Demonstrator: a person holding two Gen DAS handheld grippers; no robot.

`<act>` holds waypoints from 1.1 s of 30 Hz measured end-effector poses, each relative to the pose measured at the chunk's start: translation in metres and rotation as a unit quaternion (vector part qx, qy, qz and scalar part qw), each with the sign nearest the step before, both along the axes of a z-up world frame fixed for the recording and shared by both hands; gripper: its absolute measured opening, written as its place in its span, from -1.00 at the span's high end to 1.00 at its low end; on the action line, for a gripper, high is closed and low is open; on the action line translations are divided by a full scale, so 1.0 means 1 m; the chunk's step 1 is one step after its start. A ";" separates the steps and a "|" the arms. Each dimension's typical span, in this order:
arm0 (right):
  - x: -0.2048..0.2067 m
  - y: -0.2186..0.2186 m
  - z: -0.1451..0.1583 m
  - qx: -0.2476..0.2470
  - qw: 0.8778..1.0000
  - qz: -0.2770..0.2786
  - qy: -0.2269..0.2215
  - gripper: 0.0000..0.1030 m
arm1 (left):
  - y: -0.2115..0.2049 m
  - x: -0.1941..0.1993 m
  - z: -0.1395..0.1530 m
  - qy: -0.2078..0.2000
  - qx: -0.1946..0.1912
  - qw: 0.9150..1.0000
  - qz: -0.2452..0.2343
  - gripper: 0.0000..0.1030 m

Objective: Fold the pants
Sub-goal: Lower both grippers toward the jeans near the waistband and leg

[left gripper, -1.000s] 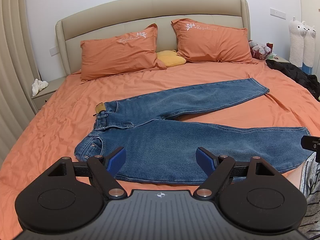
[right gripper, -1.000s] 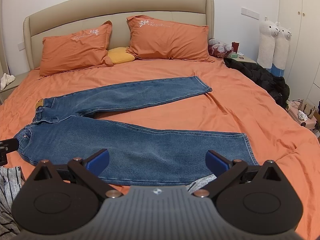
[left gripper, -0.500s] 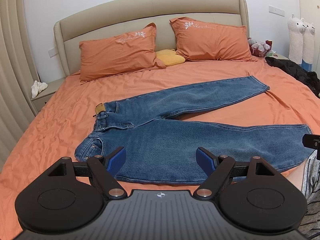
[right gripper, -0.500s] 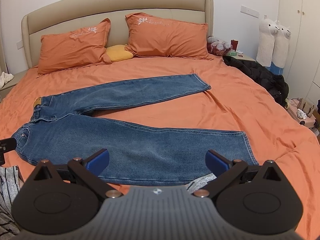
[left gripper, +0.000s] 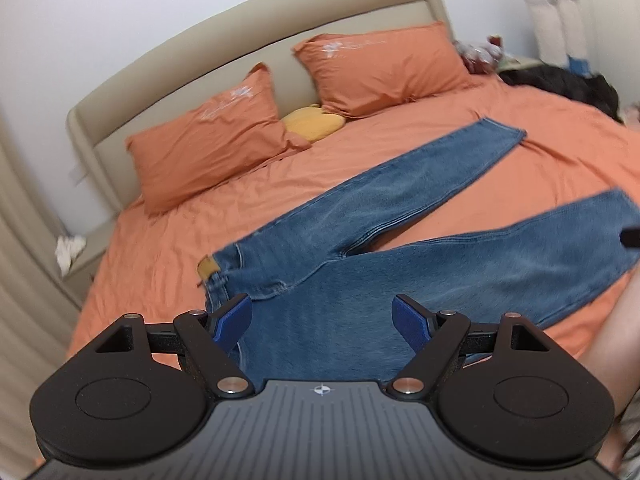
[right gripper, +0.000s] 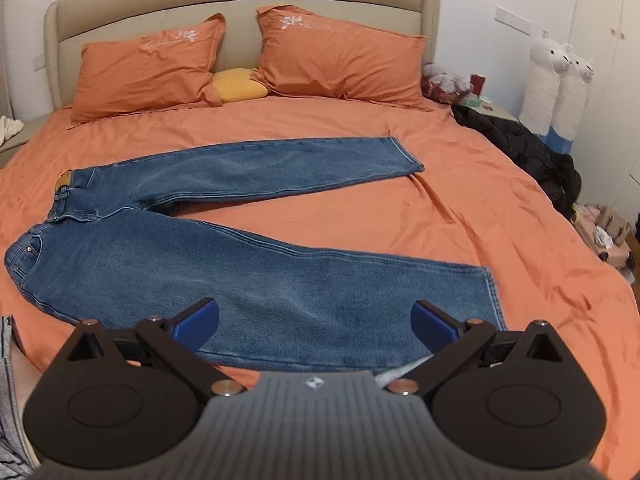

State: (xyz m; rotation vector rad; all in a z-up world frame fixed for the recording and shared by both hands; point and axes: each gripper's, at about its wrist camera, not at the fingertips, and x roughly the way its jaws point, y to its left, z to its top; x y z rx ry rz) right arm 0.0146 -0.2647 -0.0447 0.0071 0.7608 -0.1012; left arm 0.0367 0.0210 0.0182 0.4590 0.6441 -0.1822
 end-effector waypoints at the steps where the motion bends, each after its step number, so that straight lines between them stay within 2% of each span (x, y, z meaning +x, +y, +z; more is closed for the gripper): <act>1: 0.005 -0.003 -0.002 0.004 1.000 0.016 -0.005 -0.90 | 0.002 0.004 0.000 0.001 0.007 1.000 -0.011 -0.81; 5: 0.032 -0.020 -0.017 0.001 0.997 0.077 -0.016 -0.90 | 0.012 0.032 -0.007 0.007 0.050 0.998 -0.042 -0.81; 7: 0.052 -0.022 -0.030 -0.034 0.993 0.112 0.017 -0.90 | 0.018 0.042 -0.016 0.014 0.078 0.995 -0.066 -0.81; 10: 0.076 -0.019 -0.055 -0.055 0.983 0.160 0.072 -0.67 | 0.028 0.060 -0.036 0.032 0.124 0.986 -0.109 -0.78; 11: 0.083 -0.018 -0.064 -0.049 0.980 0.171 0.092 -0.48 | 0.032 0.067 -0.045 0.044 0.138 0.982 -0.122 -0.78; 12: 0.090 -0.015 -0.073 -0.042 0.977 0.180 0.111 -0.31 | 0.035 0.074 -0.054 0.059 0.153 0.978 -0.132 -0.78; 15: 0.107 -0.008 -0.100 -0.030 0.964 0.207 0.164 -0.15 | 0.047 0.092 -0.084 0.096 0.208 0.960 -0.161 -0.75; 20: 0.120 0.012 -0.140 -0.042 0.942 0.247 0.224 -0.10 | 0.078 0.125 -0.135 0.163 0.271 0.931 -0.183 -0.68; 24: 0.132 0.022 -0.163 -0.057 0.928 0.262 0.259 -0.06 | 0.098 0.140 -0.174 0.225 0.294 0.906 -0.204 -0.69; 28: 0.140 0.033 -0.181 -0.078 0.912 0.286 0.284 -0.06 | 0.107 0.143 -0.209 0.258 0.308 0.883 -0.242 -0.69; 32: 0.143 0.043 -0.197 -0.104 0.896 0.305 0.304 -0.09 | 0.111 0.146 -0.238 0.282 0.314 0.870 -0.254 -0.70; 33: 0.145 0.045 -0.200 -0.111 0.894 0.307 0.307 -0.09 | 0.112 0.145 -0.243 0.280 0.318 0.869 -0.256 -0.76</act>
